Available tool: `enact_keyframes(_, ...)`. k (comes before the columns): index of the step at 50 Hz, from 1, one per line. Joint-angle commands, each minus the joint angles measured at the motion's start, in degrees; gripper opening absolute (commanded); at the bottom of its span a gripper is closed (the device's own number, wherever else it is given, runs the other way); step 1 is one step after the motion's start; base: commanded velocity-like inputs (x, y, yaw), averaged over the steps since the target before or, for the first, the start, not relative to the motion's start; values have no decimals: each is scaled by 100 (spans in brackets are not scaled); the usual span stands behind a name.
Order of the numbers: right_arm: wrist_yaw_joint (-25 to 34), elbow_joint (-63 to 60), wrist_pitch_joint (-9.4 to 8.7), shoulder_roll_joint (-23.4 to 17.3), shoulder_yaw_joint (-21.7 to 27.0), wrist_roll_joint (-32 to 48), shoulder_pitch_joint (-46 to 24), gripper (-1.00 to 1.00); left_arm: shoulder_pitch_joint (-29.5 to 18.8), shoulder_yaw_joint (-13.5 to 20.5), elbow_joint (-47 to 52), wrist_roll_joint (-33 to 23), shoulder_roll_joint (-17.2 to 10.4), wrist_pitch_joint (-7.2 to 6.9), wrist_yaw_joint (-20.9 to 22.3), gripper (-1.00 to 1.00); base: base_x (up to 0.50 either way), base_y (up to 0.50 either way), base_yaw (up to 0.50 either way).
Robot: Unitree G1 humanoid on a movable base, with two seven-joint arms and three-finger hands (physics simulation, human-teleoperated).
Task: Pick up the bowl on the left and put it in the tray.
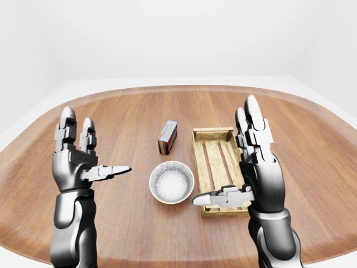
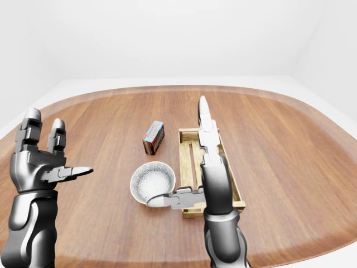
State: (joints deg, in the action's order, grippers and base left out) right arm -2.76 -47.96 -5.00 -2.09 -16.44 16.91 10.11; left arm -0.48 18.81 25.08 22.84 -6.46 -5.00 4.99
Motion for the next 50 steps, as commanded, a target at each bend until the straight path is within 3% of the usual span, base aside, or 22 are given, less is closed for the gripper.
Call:
enact_keyframes(1,83,283,0,-33,-516,767,-285,100,-2,19,6,21,-12,0,-12,100,0,0,0)
enact_keyframes(10,393,1151,0,172,-879,1614,-599,100,-4,20,22,28,-10,0,-23,100,0,0,0)
enact_keyframes(23,1260,2083,0,456,-1134,2721,-977,100,-13,31,3,47,-19,0,-29,100,0,0,0)
enact_keyframes(25,1511,2721,0,390,-1323,3101,-1100,100,-38,27,-62,29,-26,0,-30,100,0,0,0)
enact_keyframes(32,1878,3134,0,675,-1109,3580,-1057,100,-53,18,-94,33,-39,0,-50,100,0,0,0)
enact_keyframes(33,2337,4134,0,482,-952,4004,-1513,100,-57,44,-70,48,-48,0,-68,100,0,0,0)
enact_keyframes(36,2562,4230,0,648,-763,4374,-1473,100,-73,55,-89,57,-57,0,-71,100,0,0,0)
enact_keyframes(50,2823,4410,0,831,-443,4830,-1479,100,-57,50,-86,57,-52,0,-68,100,0,0,0)
